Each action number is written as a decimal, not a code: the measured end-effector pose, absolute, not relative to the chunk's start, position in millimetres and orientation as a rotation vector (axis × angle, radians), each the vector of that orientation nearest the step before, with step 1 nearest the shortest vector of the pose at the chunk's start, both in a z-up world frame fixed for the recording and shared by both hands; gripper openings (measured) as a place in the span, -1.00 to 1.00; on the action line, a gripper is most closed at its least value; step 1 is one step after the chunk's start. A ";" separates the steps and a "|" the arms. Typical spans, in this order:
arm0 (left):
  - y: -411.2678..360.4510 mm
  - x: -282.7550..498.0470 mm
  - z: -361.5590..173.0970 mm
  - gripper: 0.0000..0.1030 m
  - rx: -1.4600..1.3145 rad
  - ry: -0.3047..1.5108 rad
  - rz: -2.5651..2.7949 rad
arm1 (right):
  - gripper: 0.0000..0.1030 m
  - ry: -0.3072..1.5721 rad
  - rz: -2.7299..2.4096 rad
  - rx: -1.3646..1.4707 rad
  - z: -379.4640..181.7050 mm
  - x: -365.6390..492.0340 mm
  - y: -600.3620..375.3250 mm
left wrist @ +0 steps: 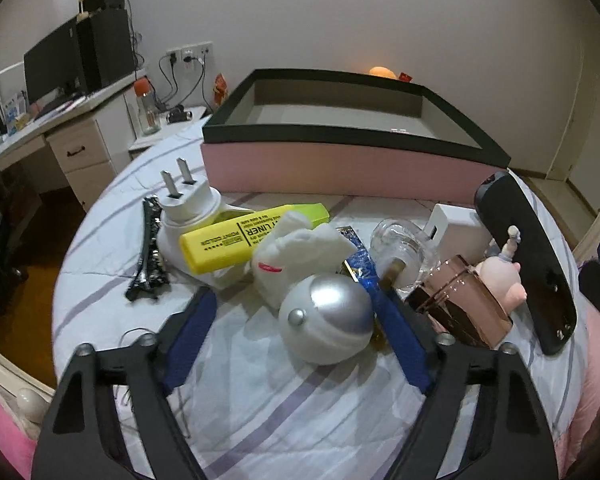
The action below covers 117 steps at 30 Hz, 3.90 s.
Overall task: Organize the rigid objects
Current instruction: 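Grasp the silver ball figure with left tool while right tool grasps the copper canister, then lift the silver ball and copper canister and carry both over the pink box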
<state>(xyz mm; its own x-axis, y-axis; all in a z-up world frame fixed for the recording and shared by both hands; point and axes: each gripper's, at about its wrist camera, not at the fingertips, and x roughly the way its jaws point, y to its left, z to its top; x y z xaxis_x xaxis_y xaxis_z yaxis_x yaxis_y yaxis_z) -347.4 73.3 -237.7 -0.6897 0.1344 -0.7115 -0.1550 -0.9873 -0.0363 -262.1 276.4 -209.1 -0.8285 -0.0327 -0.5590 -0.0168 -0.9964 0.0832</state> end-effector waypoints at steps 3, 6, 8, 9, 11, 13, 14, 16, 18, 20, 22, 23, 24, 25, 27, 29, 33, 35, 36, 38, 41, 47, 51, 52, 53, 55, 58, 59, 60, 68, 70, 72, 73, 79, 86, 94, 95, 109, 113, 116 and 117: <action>70.9 -351.5 -238.3 0.05 -1.150 -0.025 2.703 | 1.00 -0.141 -2.976 0.945 -214.2 -265.1 276.8; 69.0 -348.4 -238.1 0.05 -1.140 0.017 2.689 | 1.00 -0.144 -2.949 0.960 -217.7 -265.2 273.7; 64.3 -343.7 -237.9 0.05 -1.149 0.026 2.682 | 1.00 -0.150 -2.918 0.966 -220.2 -264.0 270.1; 62.1 -340.5 -237.1 0.05 -1.150 0.034 2.679 | 1.00 -0.156 -2.902 0.967 -221.0 -263.9 268.1; 56.5 -332.3 -235.1 0.05 -1.153 0.056 2.676 | 1.00 -0.176 -2.859 0.976 -224.1 -264.0 262.9; 50.8 -324.3 -234.5 0.02 -1.163 0.078 2.680 | 1.00 -0.189 -2.823 0.980 -226.3 -263.9 257.8; 47.0 -319.9 -233.9 -0.07 -1.167 0.078 2.677 | 1.00 -0.192 -2.814 0.982 -227.4 -263.7 254.8; 42.0 -313.3 -234.3 -0.08 -1.181 0.083 2.663 | 1.00 -0.172 -2.817 0.972 -227.5 -262.6 248.9; 40.0 -310.3 -234.2 -0.07 -1.177 0.090 2.669 | 1.00 -0.188 -2.805 0.965 -227.5 -261.9 245.6; 39.5 -310.0 -235.1 -0.07 -1.181 0.098 2.664 | 0.97 -0.172 -2.810 0.967 -228.4 -261.5 241.2; 39.7 -310.2 -236.0 -0.07 -1.180 0.101 2.657 | 0.90 -0.125 -2.813 0.967 -228.3 -261.1 234.9; 39.8 -310.6 -236.4 -0.05 -1.180 0.101 2.656 | 0.89 -0.113 -2.803 0.973 -229.1 -261.7 231.6; 39.1 -310.6 -236.6 -0.05 -1.177 0.096 2.657 | 0.84 -0.121 -2.791 0.980 -229.9 -262.3 229.5; 38.2 -311.5 -237.0 -0.04 -1.178 0.092 2.655 | 0.71 -0.135 -2.775 0.989 -231.4 -263.3 227.8; 37.0 -312.4 -237.3 -0.01 -1.175 0.082 2.654 | 0.44 -0.158 -2.748 1.011 -234.7 -268.1 224.1; 35.3 -312.6 -237.8 0.07 -1.170 0.083 2.656 | 0.21 -0.156 -2.730 1.022 -238.1 -270.8 219.4; 29.0 -314.4 -239.6 0.15 -1.171 0.041 2.646 | 0.12 -0.148 -2.699 1.044 -243.5 -277.5 207.4; 28.8 -316.5 -240.8 0.25 -1.175 0.031 2.646 | 0.12 -0.149 -2.684 1.046 -244.7 -280.7 203.9; 27.9 -317.0 -240.9 0.26 -1.172 0.024 2.647 | 0.12 -0.145 -2.680 1.055 -245.7 -283.3 201.7; 26.5 -318.0 -241.2 0.28 -1.167 0.014 2.642 | 0.12 -0.134 -2.685 1.057 -246.9 -285.9 197.4; 24.4 -319.9 -242.4 0.37 -1.166 0.002 2.640 | 0.12 -0.127 -2.682 1.084 -250.3 -292.8 191.2; 24.0 -327.1 -244.7 0.42 -1.169 -0.014 2.635 | 0.12 -0.088 -2.686 1.157 -251.4 -309.3 182.1; 25.0 -330.0 -246.4 0.23 -1.163 -0.006 2.617 | -0.08 -0.056 -2.673 1.200 -255.9 -315.6 180.4; 25.6 -329.6 -246.2 -0.03 -1.158 -0.008 2.604 | -0.07 -0.050 -2.667 1.208 -257.1 -315.2 181.2; 26.2 -328.8 -246.0 -0.10 -1.158 -0.010 2.596 | -0.07 -0.059 -2.655 1.206 -257.4 -313.8 183.2; 29.8 -325.1 -246.4 -0.10 -1.159 0.050 2.584 | -0.08 -0.059 -2.643 1.209 -257.1 -309.8 186.3; 30.0 -316.5 -244.6 -0.10 -1.163 0.080 2.567 | -0.08 -0.035 -2.628 1.227 -255.5 -300.3 188.6; 28.8 -313.3 -243.7 -0.10 -1.163 0.082 2.557 | -0.07 -0.019 -2.627 1.234 -254.6 -296.5 188.9; 27.8 -310.5 -243.0 -0.10 -1.164 0.085 2.552 | -0.07 -0.004 -2.621 1.245 -254.1 -292.1 189.3; 38.5 -316.7 -245.3 0.19 -1.180 0.086 2.571 | -0.07 -0.010 -2.643 1.241 -255.1 -294.4 187.6; 40.4 -317.8 -246.8 0.19 -1.175 0.094 2.580 | -0.07 -0.014 -2.645 1.237 -255.8 -296.1 187.6; 40.9 -318.0 -248.3 0.07 -1.167 0.098 2.579 | -0.07 -0.004 -2.642 1.250 -258.7 -298.4 186.9; 39.9 -318.0 -247.9 -0.07 -1.160 0.098 2.591 | -0.07 -0.002 -2.647 1.243 -258.2 -298.2 186.6; 30.2 -313.8 -243.5 -0.11 -1.150 0.047 2.592 | -0.08 -0.029 -2.655 1.196 -256.8 -297.7 189.4; 22.4 -297.7 -220.0 -0.11 -1.070 0.017 2.627 | -0.08 -0.052 -2.663 1.086 -237.3 -279.8 187.6; 17.7 -272.8 -168.4 -0.11 -0.887 0.018 2.678 | -0.08 -0.077 -2.731 0.858 -187.5 -253.9 190.9; 17.0 -270.0 -161.1 -0.11 -0.863 0.016 2.692 | -0.08 -0.075 -2.742 0.819 -181.3 -250.7 191.3; 12.6 -230.8 -59.8 -0.11 -0.499 0.008 3.016 | -0.08 -0.031 -2.835 0.457 -86.4 -206.3 190.3; 11.2 -221.8 -45.6 -0.11 -0.447 0.002 3.047 | -0.08 -0.030 -2.859 0.372 -69.3 -197.3 190.7; 10.3 -217.6 -39.4 -0.11 -0.418 0.014 3.080 | -0.08 -0.024 -2.865 0.349 -61.9 -194.5 190.1; 9.9 -216.9 -38.1 -0.11 -0.414 0.022 3.087 | -0.08 -0.023 -2.865 0.353 -60.9 -195.3 189.9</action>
